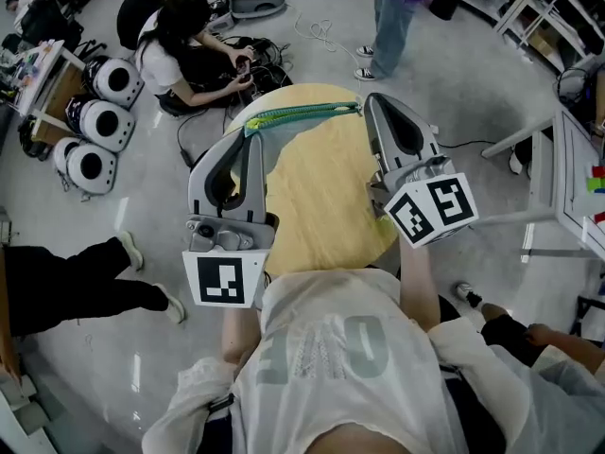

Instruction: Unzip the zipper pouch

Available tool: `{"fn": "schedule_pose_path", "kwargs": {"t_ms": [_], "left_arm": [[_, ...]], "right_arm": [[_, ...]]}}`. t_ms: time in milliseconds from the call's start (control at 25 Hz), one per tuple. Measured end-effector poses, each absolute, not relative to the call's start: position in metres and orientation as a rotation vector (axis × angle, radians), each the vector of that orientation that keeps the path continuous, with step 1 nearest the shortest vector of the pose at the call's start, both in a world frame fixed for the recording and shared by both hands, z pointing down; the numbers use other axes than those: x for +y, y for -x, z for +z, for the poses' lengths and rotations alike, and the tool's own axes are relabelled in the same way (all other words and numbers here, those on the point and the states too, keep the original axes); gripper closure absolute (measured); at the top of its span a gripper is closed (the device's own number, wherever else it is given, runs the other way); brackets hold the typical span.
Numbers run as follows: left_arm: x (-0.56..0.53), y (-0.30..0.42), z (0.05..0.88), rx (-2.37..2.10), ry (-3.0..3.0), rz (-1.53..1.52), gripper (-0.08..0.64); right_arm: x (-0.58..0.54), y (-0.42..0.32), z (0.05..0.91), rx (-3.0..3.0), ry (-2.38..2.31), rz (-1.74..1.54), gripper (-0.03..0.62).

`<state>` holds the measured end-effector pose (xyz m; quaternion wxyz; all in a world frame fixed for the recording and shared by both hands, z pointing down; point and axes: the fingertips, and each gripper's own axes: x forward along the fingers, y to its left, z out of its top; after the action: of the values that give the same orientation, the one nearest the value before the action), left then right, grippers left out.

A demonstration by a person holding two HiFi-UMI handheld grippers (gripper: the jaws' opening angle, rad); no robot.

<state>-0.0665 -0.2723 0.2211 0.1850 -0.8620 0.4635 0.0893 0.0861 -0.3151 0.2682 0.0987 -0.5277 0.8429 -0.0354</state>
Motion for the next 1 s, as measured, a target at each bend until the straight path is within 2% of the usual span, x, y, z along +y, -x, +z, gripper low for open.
{"fn": "schedule_pose_path", "kwargs": {"t_ms": [440, 480, 560, 1000], "left_arm": [[-0.284, 0.041, 0.265, 1.188, 2.697, 0.219, 0.534], [-0.284, 0.036, 0.273, 1.179, 2.743, 0.230, 0.534], [-0.283, 0.024, 0.286, 1.154, 2.827, 0.253, 0.533], [-0.292, -0.019, 0.389, 1.152, 3.271, 0.185, 0.534]], "right_arm": [[-0.303, -0.100, 0.274, 2.450, 1.559, -0.126, 0.557], [-0.300, -0.103, 0.274, 2.444, 1.562, -0.128, 0.542], [-0.296, -0.106, 0.275, 2.457, 1.571, -0.128, 0.442], [-0.282, -0.117, 0.305, 2.466, 1.615, -0.229, 0.437]]}}
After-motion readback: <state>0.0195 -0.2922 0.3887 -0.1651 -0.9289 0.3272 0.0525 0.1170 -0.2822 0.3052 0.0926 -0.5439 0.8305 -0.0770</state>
